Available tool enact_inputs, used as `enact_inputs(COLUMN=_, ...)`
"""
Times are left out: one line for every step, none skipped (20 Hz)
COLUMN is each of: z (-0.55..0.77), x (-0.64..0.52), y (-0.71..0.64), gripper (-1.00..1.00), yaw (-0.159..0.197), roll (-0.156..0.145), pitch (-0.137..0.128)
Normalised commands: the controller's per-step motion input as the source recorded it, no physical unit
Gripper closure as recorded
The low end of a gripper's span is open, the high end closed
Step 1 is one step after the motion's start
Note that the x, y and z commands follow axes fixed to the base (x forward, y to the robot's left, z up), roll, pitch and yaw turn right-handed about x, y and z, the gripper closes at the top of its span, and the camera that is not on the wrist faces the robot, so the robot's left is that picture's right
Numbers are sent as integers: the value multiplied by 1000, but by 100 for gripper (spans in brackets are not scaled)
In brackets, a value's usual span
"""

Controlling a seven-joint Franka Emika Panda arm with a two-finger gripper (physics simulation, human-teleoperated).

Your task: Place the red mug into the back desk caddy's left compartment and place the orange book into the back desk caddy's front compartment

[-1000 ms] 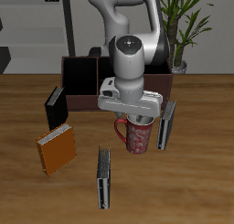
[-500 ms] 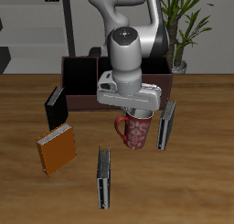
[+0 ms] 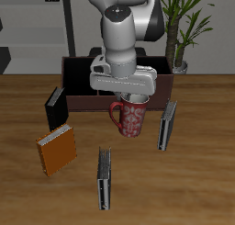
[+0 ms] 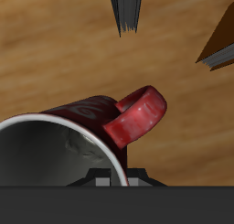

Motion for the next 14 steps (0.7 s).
enact_inputs(z=539, x=-155, y=-221, gripper=100, yaw=131, roll=-2, pitch=-61)
enact_inputs(z=818, x=-289, y=-350, gripper=100, yaw=123, roll=3, pitch=-54)
enact_inputs(z=652, x=-320, y=-257, gripper=100, yaw=53, roll=43, pitch=-27)
enact_inputs(z=506, x=-211, y=-291, gripper=100, yaw=72, roll=-5, pitch=-41)
enact_inputs(z=658, x=-285, y=-351, gripper=100, yaw=106, roll=-9, pitch=-57)
enact_inputs(z=750, x=-519, y=-387, gripper=100, yaw=97, roll=66, pitch=-48)
enact_inputs(z=441, x=-270, y=-291, gripper=100, yaw=88, roll=-7, pitch=-36)
enact_inputs(z=622, x=-447, y=-500, gripper=100, yaw=77, roll=10, pitch=-23)
enact_inputs(z=392, x=-277, y=-306, gripper=100, yaw=36, roll=34, pitch=-18)
enact_inputs(z=334, x=-253, y=-292, gripper=100, yaw=-8, roll=56, pitch=-25)
enact_inputs(z=463, x=-472, y=-572, gripper=100, yaw=50, roll=23, pitch=2)
enact_inputs(z=295, x=-328, y=-411, gripper=100, yaw=-19, roll=70, pitch=33)
enact_inputs(z=214, x=-365, y=-414, gripper=100, yaw=-24, roll=52, pitch=72)
enact_inputs(z=264, x=-387, y=-458, gripper=100, yaw=-4, roll=8, pitch=-33)
